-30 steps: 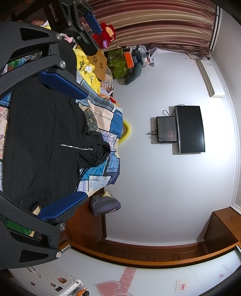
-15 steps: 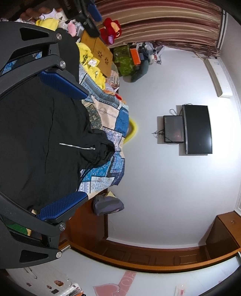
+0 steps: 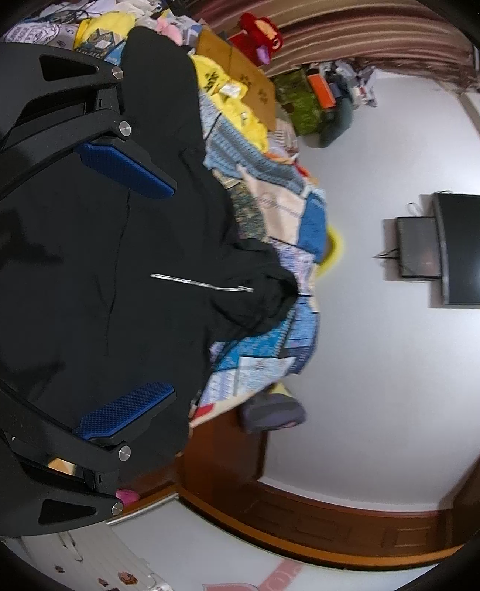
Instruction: Fold large clothes
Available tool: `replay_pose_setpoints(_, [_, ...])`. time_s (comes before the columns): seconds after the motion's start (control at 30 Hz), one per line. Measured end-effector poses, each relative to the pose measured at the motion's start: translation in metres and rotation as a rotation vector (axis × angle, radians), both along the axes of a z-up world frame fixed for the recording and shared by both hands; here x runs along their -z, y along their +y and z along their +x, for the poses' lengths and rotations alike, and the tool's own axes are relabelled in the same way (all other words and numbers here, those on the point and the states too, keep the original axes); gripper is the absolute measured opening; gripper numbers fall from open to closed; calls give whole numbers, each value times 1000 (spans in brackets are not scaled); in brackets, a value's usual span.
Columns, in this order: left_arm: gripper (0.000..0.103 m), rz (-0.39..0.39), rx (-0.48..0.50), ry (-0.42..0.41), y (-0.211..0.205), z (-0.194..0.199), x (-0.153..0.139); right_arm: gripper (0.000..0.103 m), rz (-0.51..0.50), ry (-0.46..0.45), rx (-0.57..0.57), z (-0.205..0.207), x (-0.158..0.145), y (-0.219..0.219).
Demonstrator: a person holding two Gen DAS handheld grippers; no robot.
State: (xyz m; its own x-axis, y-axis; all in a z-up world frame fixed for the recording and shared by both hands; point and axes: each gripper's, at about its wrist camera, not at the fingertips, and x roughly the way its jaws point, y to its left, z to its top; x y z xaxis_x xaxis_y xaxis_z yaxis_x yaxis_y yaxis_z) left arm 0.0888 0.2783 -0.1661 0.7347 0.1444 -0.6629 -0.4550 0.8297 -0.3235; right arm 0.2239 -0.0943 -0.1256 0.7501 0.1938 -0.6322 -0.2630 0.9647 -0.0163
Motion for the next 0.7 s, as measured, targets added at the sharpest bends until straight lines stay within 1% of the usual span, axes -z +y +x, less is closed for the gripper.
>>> replay_pose_setpoints(0.03, [103, -29, -27, 23, 15, -2, 13, 99, -5, 22, 1, 3, 4, 0])
replay_pose_setpoints(0.13, [103, -97, -78, 61, 43, -10, 40, 99, -15, 74, 2, 10, 14, 4])
replay_pose_setpoints(0.2, [103, -194, -108, 65, 66, -18, 61, 99, -22, 94, 1, 13, 17, 6])
replay_pose_setpoints(0.33, [92, -376, -158, 51, 100, -30, 95, 99, -41, 117, -4, 21, 20, 15])
replay_pose_setpoints(0.47, [91, -534, -202, -5, 128, -41, 123, 99, -53, 131, -6, 29, 24, 22])
replay_pose_setpoints(0.53, [91, -593, -229, -16, 139, -43, 136, 99, -58, 143, -7, 32, 27, 24])
replay_pose_setpoints(0.57, [89, -608, -240, -18, 144, -42, 142, 99, -62, 147, -7, 34, 28, 25])
replay_pose_setpoints(0.63, [87, -623, -256, -17, 151, -40, 151, 99, -75, 154, -6, 37, 31, 28])
replay_pose_setpoints(0.7, [87, -620, -275, -10, 158, -38, 158, 99, -90, 164, -4, 39, 35, 30])
